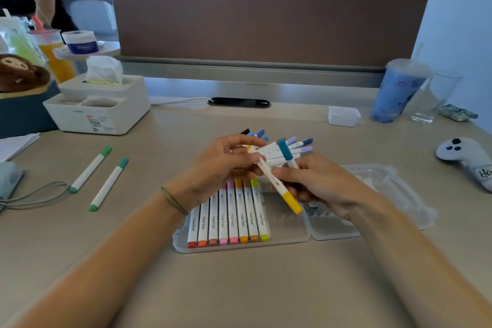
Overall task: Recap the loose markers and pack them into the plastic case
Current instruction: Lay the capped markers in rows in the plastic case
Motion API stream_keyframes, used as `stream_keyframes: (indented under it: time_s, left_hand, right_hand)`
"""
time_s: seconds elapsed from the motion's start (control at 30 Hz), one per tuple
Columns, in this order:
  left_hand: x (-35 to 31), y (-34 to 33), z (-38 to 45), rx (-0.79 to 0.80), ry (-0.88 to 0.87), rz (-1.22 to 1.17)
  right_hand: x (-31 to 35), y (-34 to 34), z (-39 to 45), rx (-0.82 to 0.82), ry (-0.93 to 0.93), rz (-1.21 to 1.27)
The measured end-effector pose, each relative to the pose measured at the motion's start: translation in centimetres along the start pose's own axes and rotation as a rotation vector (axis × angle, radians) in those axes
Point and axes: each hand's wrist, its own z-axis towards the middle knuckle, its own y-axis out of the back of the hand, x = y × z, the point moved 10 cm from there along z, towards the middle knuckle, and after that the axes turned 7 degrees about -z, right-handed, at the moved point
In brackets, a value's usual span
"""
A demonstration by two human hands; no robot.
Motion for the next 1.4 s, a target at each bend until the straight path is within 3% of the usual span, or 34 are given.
stream_keyframes:
  time_s: [0.3,0.53,0.63,0.7,0.8,0.93,1.07,1.2,1.4]
  left_hand:
    - [-0.2,0.1,-0.3,-0.054,-0.052,0.182]
    - [0.0,0.7,-0.4,-0.098,-0.027,0.151]
    - [-0.2,2.1,-0.6,-0.137,0.010,0.185]
    - [-0.3,2.1,-0.8,-0.094,0.033,0.313]
    - [-0.5,1.9,-0.9,-0.060,0.030,0.458]
    - [-1.4,3.2,-0.8,-0.152,-0.050,0.411]
    - [-1.3,1.8,-1.1,-0.113,-0.072,0.422]
    - [-1.2,-0.3,-1.2,-0.052,-0.130,0.410]
    - [-1.2,-1.4,-1.4,0.014,-0.149,0.543]
  right_hand:
    - [0.3,-0.1,0.3,-0.104,-0.017,-0.169]
    - [0.0,-1.3,-0.6,0.029,-0.072,-0.198]
    - [-0.2,1.7,-0.6,-0.148,-0.076,-0.186]
    - [-0.7,3.2,-0.5,-0.230,-0.095,-0.139]
    - [-1.9,3.6,-0.5,-0.204,-0.140,0.030]
    - [-1.5,3.4,-0.1,-0.172,-0.017,0.461]
    - [-1.0,3.1,0.3,-0.273,0.067,0.637]
    - [-0.3,2.9,-0.1,-0.395,0.098,0.365]
    - [2.0,1.4,-0.8,-0.367,0.127,-0.020]
